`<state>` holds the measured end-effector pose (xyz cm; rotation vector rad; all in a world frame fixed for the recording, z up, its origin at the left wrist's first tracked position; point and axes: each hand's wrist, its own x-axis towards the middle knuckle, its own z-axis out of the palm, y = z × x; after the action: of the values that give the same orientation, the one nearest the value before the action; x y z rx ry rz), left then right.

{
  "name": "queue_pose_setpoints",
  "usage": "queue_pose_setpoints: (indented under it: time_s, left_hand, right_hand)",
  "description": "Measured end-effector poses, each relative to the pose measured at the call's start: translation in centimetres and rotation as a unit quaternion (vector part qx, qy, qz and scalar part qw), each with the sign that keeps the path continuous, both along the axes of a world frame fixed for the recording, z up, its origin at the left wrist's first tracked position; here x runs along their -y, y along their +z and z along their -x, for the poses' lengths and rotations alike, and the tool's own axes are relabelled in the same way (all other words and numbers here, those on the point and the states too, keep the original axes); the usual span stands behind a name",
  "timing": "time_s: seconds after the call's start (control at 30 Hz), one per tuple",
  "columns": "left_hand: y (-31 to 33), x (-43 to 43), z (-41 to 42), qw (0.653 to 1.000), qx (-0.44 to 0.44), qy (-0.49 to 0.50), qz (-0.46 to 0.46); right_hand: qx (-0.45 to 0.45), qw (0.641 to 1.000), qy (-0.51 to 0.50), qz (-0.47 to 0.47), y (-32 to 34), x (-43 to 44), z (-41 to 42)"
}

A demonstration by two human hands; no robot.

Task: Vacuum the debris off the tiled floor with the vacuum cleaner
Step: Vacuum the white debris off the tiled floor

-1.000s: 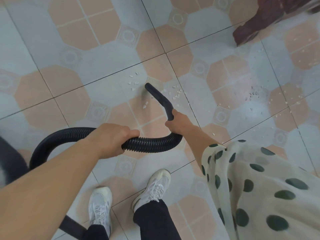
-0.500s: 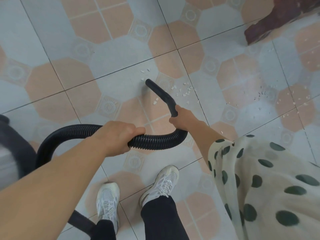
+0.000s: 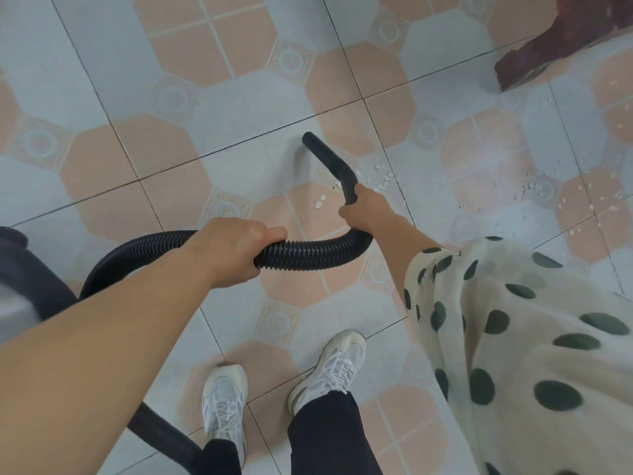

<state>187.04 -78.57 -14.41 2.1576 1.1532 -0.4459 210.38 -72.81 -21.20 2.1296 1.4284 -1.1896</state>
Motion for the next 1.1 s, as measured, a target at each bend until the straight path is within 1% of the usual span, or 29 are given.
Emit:
queue_pose_setpoints:
  time_s: [0.13, 0.37, 0.7, 0.87, 1.1]
  left_hand:
    - [0.0, 0.6, 0.0, 1.0, 0.002, -0.012, 0.01]
    - [0.7, 2.1, 0.0, 0.997, 0.006, -0.068, 0.035]
    - [1.8, 6.8, -1.2, 0.985, 0.014, -0.163, 0.057]
    - [1.7, 8.3, -2.1, 0.981, 0.01, -0.186, 0.043]
    - [1.1, 8.1, -3.0, 0.984, 0.004, -0.178, 0.024]
  right_hand:
    - [-0.012, 1.0, -0.006, 0.014, 0.1, 1.4, -0.3]
    - [-0.053, 0.997, -0.025, 0.047, 0.7, 5.8, -0.9]
    - [-0.049, 0.99, -0.086, 0.097, 2.4, 15.1, -2.4]
    - [-0.043, 0.988, -0.124, 0.086, 2.1, 17.8, -3.2]
    - [-0.046, 0.987, -0.144, 0.05, 1.4, 17.3, -4.3]
